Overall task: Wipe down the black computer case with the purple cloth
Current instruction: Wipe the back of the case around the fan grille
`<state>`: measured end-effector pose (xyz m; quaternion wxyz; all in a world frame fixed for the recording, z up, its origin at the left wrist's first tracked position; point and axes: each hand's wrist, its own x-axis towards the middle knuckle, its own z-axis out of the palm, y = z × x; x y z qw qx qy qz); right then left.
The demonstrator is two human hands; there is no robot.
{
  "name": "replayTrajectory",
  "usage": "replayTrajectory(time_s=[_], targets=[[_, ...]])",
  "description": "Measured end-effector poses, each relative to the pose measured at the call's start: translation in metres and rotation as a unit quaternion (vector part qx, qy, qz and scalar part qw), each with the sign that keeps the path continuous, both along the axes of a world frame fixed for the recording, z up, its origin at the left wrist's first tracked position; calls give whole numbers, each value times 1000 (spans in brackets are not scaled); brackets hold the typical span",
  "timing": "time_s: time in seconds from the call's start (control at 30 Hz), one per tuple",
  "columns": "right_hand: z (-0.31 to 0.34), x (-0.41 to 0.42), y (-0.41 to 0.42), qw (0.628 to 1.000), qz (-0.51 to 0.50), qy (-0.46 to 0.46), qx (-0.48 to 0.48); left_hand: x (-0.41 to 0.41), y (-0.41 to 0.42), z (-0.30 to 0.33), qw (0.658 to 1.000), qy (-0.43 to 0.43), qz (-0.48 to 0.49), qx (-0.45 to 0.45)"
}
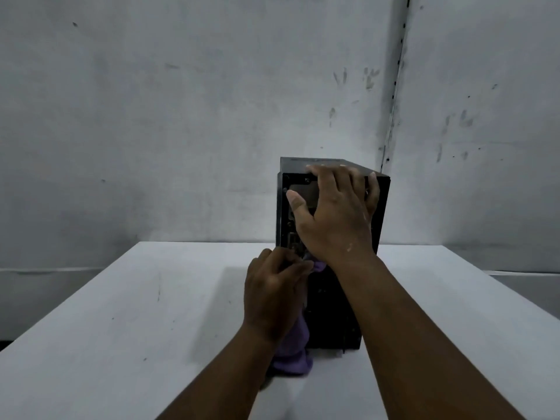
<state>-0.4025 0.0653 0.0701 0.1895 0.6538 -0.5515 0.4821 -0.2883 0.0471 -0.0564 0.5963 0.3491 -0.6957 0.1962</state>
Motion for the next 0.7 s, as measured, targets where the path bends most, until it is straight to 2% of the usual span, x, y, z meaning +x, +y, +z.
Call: replayTrajectory(time_s=[0.13, 0.23, 0.47, 0.7], targets=[[-3, 5, -3, 1000, -5, -4, -12, -3, 4, 13, 999, 31, 36, -16], [-5, 5, -4, 1000, -10, -4, -19, -7, 8, 9, 999, 39, 27, 1], [-7, 7, -3, 999, -10, -14, -35, 8, 13, -40, 992, -92, 60, 65], [-8, 13, -4, 999, -11, -26, -46, -7, 9, -10, 997, 13, 46, 57]])
